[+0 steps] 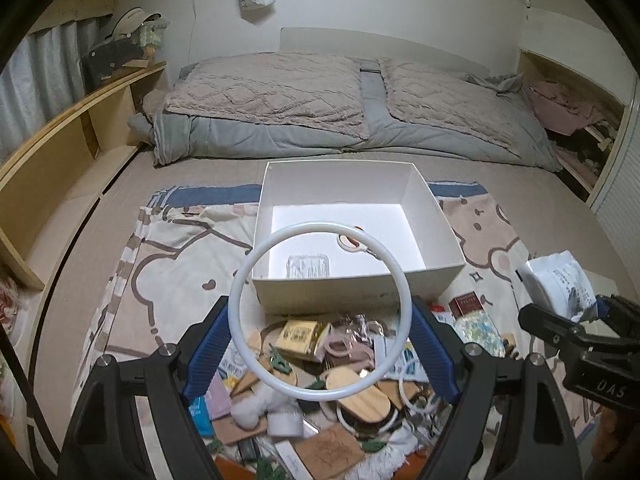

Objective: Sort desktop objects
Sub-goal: 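Lift the white ring and medicine packet with both grippers toward the shoebox, then lower the medicine packet into the shoebox and open the right gripper while the left gripper lowers the ring, then open the left gripper to drop the white ring into the shoebox, then withdraw both grippers from the shoebox back over the pile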

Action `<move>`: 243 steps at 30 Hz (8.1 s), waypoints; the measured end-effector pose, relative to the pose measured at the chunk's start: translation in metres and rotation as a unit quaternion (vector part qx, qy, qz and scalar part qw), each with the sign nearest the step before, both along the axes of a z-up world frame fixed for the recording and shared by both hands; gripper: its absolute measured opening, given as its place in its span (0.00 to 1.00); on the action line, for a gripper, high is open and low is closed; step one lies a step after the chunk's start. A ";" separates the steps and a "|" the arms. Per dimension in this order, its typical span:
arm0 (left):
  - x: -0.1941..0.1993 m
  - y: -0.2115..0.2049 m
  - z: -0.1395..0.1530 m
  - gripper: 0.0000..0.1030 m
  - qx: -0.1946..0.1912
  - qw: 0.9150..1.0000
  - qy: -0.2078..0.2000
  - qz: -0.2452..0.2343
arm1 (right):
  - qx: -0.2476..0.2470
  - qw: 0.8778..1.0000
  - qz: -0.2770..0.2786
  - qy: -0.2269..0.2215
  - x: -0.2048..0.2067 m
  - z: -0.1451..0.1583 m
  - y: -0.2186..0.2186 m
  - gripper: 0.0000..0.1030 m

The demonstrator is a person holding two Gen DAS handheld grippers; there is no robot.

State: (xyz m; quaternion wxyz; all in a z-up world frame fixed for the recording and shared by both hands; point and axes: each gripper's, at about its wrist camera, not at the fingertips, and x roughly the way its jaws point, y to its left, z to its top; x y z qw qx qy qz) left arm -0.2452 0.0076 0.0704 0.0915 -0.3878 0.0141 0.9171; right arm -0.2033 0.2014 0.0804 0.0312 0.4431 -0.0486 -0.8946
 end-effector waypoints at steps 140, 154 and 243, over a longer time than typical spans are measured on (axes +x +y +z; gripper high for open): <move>-0.164 0.050 -0.145 0.89 0.002 0.994 -0.106 0.026 | 0.005 0.999 -0.010 -0.034 -0.141 -0.097 0.023 1.00; -0.147 0.034 -0.117 0.89 0.009 0.996 -0.081 0.033 | -0.001 1.000 -0.013 0.004 -0.130 -0.076 0.015 1.00; 0.018 -0.073 0.003 1.00 0.002 0.994 0.102 0.040 | 0.036 0.992 0.002 0.120 0.011 -0.015 0.055 1.00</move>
